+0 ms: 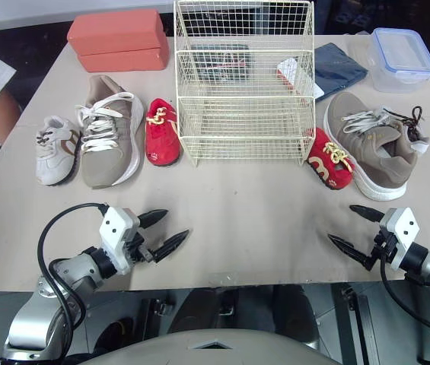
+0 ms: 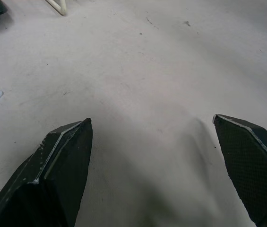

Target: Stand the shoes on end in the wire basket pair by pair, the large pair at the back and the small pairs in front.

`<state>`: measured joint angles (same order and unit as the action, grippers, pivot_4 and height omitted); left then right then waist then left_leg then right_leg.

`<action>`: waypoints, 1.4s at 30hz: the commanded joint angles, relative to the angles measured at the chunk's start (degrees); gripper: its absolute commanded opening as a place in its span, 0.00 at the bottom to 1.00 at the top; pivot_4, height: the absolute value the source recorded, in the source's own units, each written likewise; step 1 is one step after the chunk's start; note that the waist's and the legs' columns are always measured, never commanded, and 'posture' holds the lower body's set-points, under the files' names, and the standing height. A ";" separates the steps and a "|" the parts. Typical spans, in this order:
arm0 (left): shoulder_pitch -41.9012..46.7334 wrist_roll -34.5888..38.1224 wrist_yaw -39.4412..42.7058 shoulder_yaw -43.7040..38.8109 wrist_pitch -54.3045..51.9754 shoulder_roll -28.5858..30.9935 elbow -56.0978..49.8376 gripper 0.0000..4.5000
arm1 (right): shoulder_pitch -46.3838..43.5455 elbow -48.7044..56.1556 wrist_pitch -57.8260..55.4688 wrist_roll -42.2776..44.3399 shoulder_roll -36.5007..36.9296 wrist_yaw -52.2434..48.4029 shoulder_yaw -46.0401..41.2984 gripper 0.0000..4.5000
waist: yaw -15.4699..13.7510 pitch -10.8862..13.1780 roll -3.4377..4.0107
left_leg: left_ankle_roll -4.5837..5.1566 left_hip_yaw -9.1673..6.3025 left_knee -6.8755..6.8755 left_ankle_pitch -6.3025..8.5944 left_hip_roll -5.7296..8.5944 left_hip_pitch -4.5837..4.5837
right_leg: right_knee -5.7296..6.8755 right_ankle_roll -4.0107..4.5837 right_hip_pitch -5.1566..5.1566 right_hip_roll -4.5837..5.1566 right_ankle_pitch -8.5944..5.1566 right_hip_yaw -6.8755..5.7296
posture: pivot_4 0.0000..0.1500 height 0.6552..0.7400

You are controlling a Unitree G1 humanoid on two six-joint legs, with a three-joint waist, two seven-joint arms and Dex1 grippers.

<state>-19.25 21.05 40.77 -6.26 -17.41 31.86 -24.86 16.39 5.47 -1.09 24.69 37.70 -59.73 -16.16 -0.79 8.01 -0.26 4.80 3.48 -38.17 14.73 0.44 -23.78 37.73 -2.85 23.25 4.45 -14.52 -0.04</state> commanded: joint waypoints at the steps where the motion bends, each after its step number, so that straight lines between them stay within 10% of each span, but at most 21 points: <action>1: -0.19 0.97 -0.18 -1.17 0.30 -0.12 -1.40 0.99 | -0.48 0.25 0.71 0.71 0.56 -0.72 -0.57 1.00 | 0.00 0.00 0.00 | 0.00 0.00 0.00 0.00 0.00 0.00 | 0.00 0.00 0.00 0.00 0.00 0.00 | 1.00 1.00; 42: 13.70 12.82 10.26 -1.71 -4.27 6.68 -6.22 0.99 | -1.92 4.08 -1.66 8.05 -1.60 5.80 -9.34 1.00 | -0.13 0.04 -0.02 | -0.02 -0.08 0.00 0.01 0.01 -0.06 | -0.02 0.00 -0.01 0.03 0.00 -0.10 | 1.00 1.00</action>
<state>-8.13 29.59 49.00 -6.25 -20.08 36.90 -26.45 15.05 7.43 -2.64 29.89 35.75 -55.88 -20.65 -0.93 8.05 -0.28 4.78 3.36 -38.19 14.74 0.45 -23.86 37.71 -2.84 23.24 4.48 -14.52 -0.18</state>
